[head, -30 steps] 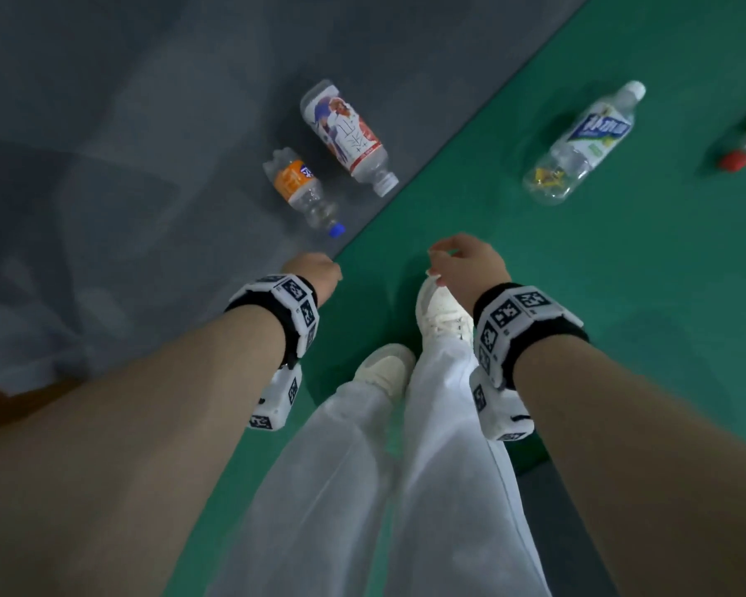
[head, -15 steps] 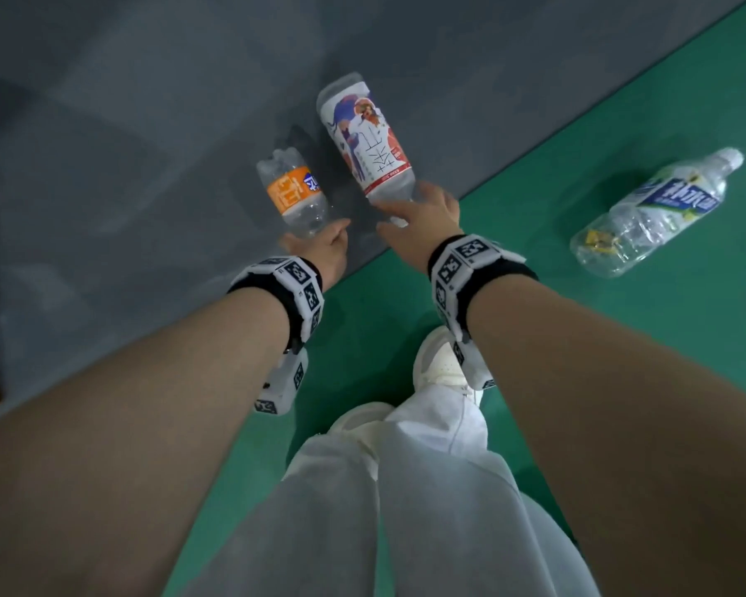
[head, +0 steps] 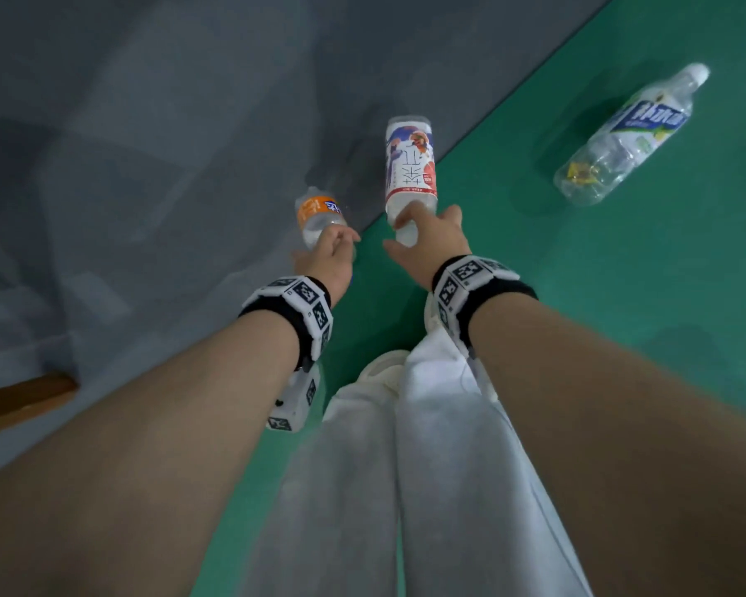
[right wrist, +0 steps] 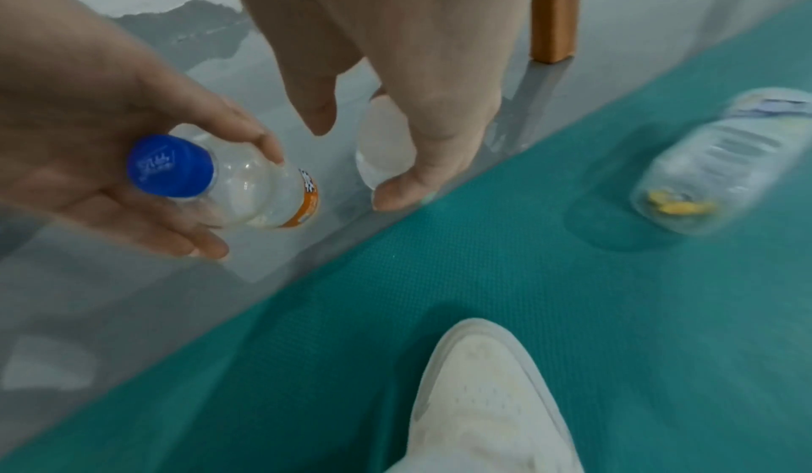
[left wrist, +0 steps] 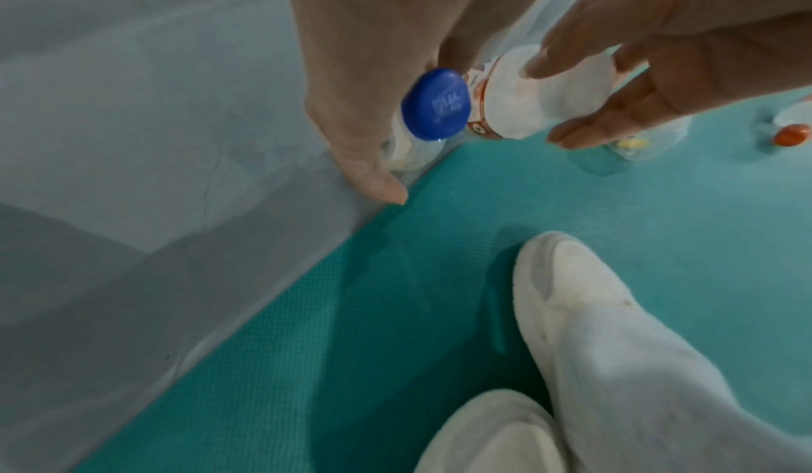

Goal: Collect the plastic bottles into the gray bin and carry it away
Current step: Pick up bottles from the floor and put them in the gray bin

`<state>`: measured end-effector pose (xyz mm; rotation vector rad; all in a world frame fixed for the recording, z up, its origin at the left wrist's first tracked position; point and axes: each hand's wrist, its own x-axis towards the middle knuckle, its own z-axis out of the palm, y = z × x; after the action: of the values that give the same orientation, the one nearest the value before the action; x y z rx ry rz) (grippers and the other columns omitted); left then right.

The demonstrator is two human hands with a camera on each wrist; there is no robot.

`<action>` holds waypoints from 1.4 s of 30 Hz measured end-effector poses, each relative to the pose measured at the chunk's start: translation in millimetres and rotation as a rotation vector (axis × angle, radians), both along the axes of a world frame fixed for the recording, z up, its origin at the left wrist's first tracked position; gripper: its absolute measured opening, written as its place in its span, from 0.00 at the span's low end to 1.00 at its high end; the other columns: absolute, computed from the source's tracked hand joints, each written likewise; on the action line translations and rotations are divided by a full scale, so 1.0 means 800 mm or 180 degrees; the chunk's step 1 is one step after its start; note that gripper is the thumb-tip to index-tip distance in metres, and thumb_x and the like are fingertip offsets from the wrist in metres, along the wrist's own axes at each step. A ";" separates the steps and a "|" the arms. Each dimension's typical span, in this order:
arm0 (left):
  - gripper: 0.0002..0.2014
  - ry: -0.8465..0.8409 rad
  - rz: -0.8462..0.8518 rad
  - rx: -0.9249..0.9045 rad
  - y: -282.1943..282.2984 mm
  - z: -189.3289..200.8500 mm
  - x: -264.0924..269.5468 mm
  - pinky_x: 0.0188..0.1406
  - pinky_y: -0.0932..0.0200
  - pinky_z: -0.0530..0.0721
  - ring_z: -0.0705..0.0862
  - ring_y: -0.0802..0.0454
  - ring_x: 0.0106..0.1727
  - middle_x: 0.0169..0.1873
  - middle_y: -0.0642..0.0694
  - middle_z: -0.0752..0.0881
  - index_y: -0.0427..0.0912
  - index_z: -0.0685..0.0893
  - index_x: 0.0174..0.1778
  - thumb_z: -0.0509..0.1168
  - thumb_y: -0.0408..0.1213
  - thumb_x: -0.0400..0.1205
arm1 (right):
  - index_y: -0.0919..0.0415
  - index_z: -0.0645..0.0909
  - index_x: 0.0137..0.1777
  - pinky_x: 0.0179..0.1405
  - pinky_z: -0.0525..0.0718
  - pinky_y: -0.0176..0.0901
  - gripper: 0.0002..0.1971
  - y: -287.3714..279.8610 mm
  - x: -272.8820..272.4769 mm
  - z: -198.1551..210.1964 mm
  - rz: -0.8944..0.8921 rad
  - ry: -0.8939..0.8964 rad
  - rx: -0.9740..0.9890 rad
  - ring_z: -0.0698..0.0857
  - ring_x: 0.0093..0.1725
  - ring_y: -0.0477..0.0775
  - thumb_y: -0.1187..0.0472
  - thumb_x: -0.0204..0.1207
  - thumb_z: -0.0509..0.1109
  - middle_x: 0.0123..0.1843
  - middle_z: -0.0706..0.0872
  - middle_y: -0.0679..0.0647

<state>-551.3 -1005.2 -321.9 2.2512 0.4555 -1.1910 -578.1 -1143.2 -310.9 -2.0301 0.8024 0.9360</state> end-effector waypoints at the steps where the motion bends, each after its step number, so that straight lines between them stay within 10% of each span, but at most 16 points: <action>1: 0.13 0.0007 0.0025 0.0003 -0.003 0.012 -0.007 0.30 0.67 0.72 0.76 0.51 0.35 0.56 0.39 0.80 0.51 0.79 0.59 0.51 0.47 0.88 | 0.54 0.74 0.65 0.42 0.76 0.40 0.18 0.000 -0.009 0.013 -0.0216 -0.0111 -0.0040 0.77 0.39 0.57 0.53 0.77 0.70 0.62 0.65 0.58; 5: 0.06 -0.0014 -0.0198 -0.0104 -0.016 0.065 -0.039 0.16 0.76 0.69 0.73 0.52 0.30 0.35 0.47 0.75 0.55 0.74 0.54 0.52 0.43 0.88 | 0.57 0.70 0.63 0.39 0.72 0.42 0.16 -0.009 -0.048 0.070 -0.1211 -0.0160 -0.0155 0.72 0.31 0.47 0.55 0.79 0.68 0.61 0.70 0.57; 9: 0.08 0.0157 -0.0549 -0.0083 -0.030 0.119 -0.072 0.25 0.63 0.72 0.75 0.48 0.30 0.57 0.34 0.80 0.68 0.73 0.48 0.50 0.50 0.86 | 0.59 0.70 0.63 0.44 0.70 0.42 0.17 -0.024 -0.097 0.126 -0.1586 0.0078 -0.0139 0.75 0.42 0.53 0.52 0.81 0.67 0.64 0.74 0.57; 15: 0.17 0.0174 -0.1112 -0.0059 -0.064 0.206 -0.122 0.61 0.51 0.80 0.76 0.48 0.42 0.63 0.38 0.68 0.63 0.68 0.72 0.51 0.45 0.88 | 0.58 0.71 0.54 0.50 0.85 0.49 0.19 -0.029 -0.182 0.197 -0.2371 0.0168 -0.0023 0.86 0.46 0.59 0.47 0.75 0.71 0.45 0.80 0.52; 27: 0.18 -0.0267 -0.2528 -0.0366 -0.154 0.241 -0.265 0.58 0.57 0.78 0.80 0.44 0.51 0.63 0.38 0.71 0.54 0.71 0.72 0.58 0.46 0.85 | 0.57 0.72 0.48 0.28 0.72 0.32 0.23 -0.041 -0.396 0.255 -0.3966 -0.0212 0.0236 0.75 0.32 0.41 0.51 0.64 0.82 0.37 0.77 0.44; 34: 0.19 -0.0400 -0.3863 -0.0954 -0.174 0.300 -0.425 0.55 0.60 0.77 0.77 0.48 0.46 0.54 0.43 0.65 0.52 0.70 0.72 0.60 0.43 0.85 | 0.48 0.65 0.71 0.52 0.88 0.48 0.41 -0.009 -0.560 0.289 -0.5198 -0.0551 0.0394 0.89 0.49 0.50 0.64 0.60 0.82 0.50 0.88 0.51; 39: 0.21 -0.0133 -0.4944 -0.1115 -0.175 0.321 -0.514 0.51 0.52 0.84 0.80 0.43 0.43 0.57 0.41 0.67 0.54 0.67 0.73 0.60 0.43 0.84 | 0.54 0.70 0.71 0.62 0.84 0.58 0.42 0.010 -0.650 0.292 -0.6017 -0.0643 0.0722 0.85 0.52 0.49 0.76 0.56 0.79 0.53 0.86 0.49; 42: 0.21 0.0109 -0.5737 -0.0988 -0.169 0.322 -0.566 0.50 0.47 0.86 0.82 0.40 0.44 0.59 0.40 0.67 0.54 0.66 0.73 0.59 0.43 0.84 | 0.53 0.71 0.70 0.59 0.85 0.60 0.48 0.030 -0.699 0.285 -0.6745 -0.0630 0.0903 0.86 0.54 0.57 0.66 0.41 0.75 0.54 0.87 0.55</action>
<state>-1003.9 -1140.8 -64.4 1.9704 -1.9902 -1.7056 -1137.4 -1118.8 -82.7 -0.2135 1.7628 -0.4102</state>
